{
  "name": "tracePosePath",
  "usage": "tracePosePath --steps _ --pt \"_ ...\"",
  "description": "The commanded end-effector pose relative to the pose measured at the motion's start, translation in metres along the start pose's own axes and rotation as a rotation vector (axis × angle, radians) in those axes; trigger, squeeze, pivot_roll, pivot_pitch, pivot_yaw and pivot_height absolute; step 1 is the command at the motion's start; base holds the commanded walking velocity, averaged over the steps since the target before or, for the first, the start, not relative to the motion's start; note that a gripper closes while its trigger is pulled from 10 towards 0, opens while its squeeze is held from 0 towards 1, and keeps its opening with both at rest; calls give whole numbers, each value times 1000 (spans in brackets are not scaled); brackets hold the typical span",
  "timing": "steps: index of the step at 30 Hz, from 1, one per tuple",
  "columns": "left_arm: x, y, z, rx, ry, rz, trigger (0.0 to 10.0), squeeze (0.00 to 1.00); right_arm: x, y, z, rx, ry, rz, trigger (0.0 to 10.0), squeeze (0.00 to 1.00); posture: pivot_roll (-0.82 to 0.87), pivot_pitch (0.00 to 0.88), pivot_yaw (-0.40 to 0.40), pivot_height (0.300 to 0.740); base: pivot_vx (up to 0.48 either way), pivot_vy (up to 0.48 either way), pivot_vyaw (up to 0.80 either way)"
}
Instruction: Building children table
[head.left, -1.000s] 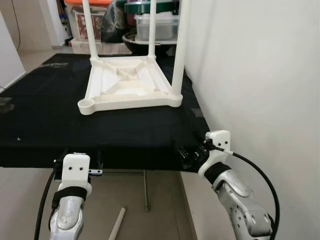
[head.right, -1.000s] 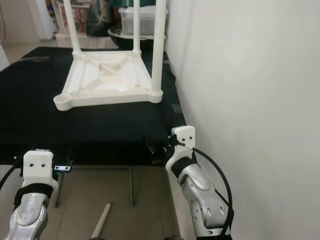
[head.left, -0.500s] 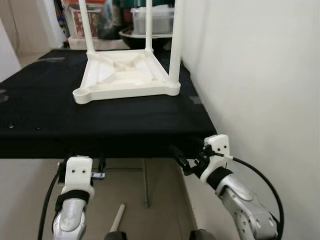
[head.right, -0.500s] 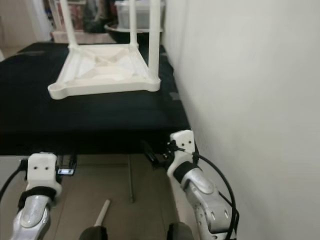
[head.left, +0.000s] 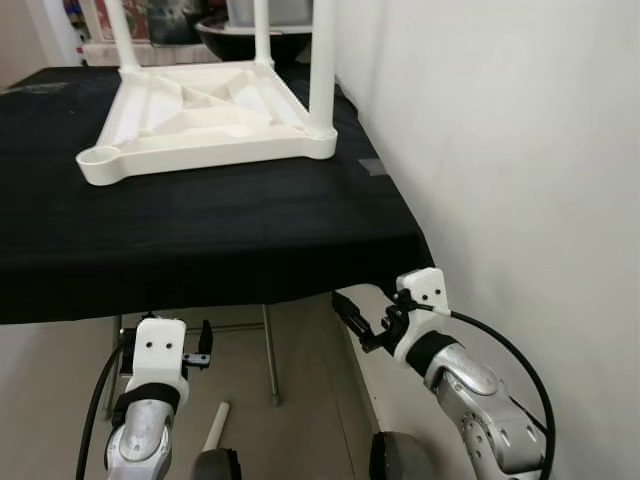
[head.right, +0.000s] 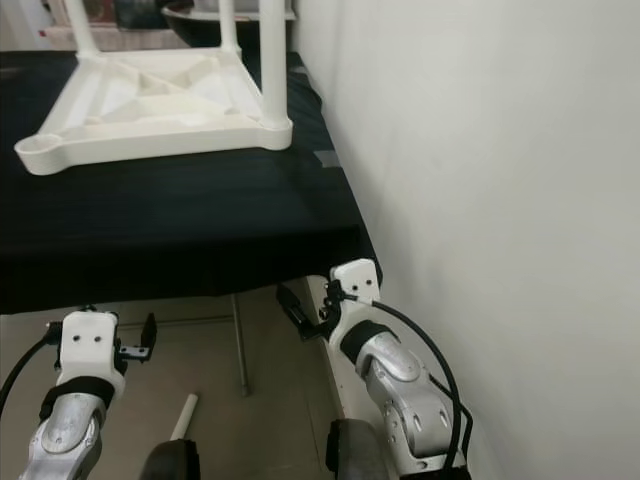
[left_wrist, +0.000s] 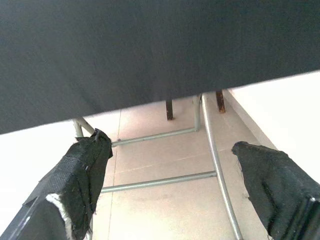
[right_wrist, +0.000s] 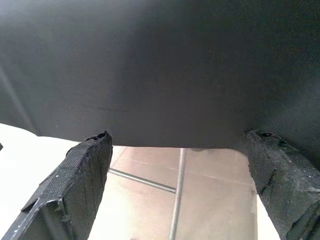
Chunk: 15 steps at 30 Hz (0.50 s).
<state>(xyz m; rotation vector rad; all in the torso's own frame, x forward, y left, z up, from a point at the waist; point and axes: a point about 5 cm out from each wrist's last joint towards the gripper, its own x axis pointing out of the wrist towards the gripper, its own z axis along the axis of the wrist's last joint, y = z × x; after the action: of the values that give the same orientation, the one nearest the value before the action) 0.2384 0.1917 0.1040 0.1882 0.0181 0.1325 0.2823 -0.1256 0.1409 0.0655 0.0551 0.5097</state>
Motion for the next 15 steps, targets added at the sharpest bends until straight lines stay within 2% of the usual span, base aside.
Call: tracePosePath --steps 1,7,15 --pt "0 3 -8 19 42 8 10000 0 0 -2 -4 -9 26 -13 10000 0 72 0 -36 525 0 0 0" --pt "1 11 -18 17 109 61 10000 0 2 -7 -4 -20 43 -23 10000 0 72 0 -37 500 0 0 0" --pt "0 11 -20 16 125 63 10000 0 3 -7 -6 -40 55 -19 10000 0 71 0 -37 470 0 0 0"
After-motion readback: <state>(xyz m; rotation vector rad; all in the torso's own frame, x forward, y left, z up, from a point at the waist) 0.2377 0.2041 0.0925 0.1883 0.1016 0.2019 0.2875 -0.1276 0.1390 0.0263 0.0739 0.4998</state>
